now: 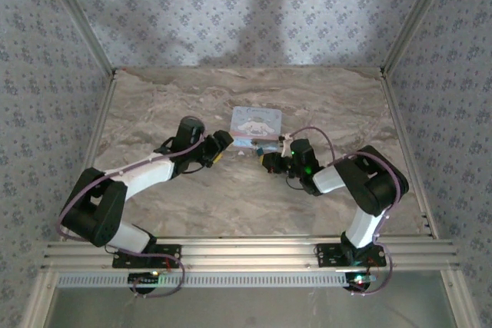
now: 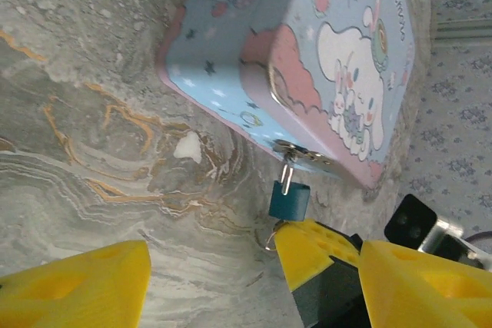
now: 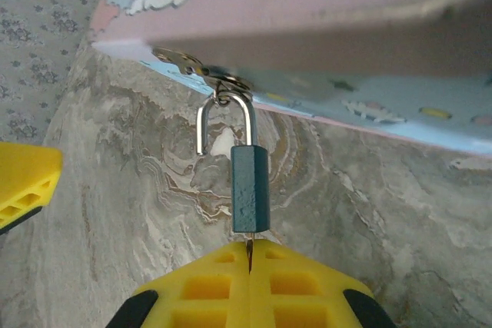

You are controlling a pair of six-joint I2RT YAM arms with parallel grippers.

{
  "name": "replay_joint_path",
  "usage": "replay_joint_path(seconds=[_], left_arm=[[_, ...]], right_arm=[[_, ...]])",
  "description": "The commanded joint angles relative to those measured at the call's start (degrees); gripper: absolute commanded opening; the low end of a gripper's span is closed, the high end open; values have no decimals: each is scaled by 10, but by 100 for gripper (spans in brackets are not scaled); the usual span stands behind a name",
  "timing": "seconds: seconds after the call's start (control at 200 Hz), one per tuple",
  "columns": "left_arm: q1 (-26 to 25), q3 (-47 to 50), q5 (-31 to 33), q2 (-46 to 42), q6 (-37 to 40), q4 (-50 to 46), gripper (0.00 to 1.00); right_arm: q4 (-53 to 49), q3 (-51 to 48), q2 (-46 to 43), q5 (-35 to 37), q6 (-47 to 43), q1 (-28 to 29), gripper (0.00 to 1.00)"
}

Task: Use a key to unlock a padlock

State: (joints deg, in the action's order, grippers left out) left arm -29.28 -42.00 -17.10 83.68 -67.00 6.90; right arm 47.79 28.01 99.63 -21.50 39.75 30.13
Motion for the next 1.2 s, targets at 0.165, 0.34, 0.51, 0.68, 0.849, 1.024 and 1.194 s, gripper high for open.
replay_joint_path(seconds=[0.165, 0.34, 0.51, 0.68, 0.849, 1.024, 1.194], left_arm=[[39, -76, -32, 23, 72, -61, 77], [50, -156, -52, 82, 127, -103, 78], [49, -244, -42, 149, 182, -162, 79], [58, -312, -29, 220, 205, -188, 79], [58, -345, -35, 266, 209, -188, 78], [58, -346, -34, 278, 231, -211, 77], [58, -320, -28, 272, 236, -209, 76]], right_arm=[[-24, 2, 13, -8, 49, -15, 0], [-20, 1, 17, -12, 49, -19, 0], [-20, 2, 18, -12, 47, -20, 0], [-19, 1, 14, -12, 38, -21, 0], [-20, 3, 15, -15, 36, -21, 1], [-20, -2, 11, -13, 37, -22, 4], [-24, -3, 11, -13, 38, -22, 6]])
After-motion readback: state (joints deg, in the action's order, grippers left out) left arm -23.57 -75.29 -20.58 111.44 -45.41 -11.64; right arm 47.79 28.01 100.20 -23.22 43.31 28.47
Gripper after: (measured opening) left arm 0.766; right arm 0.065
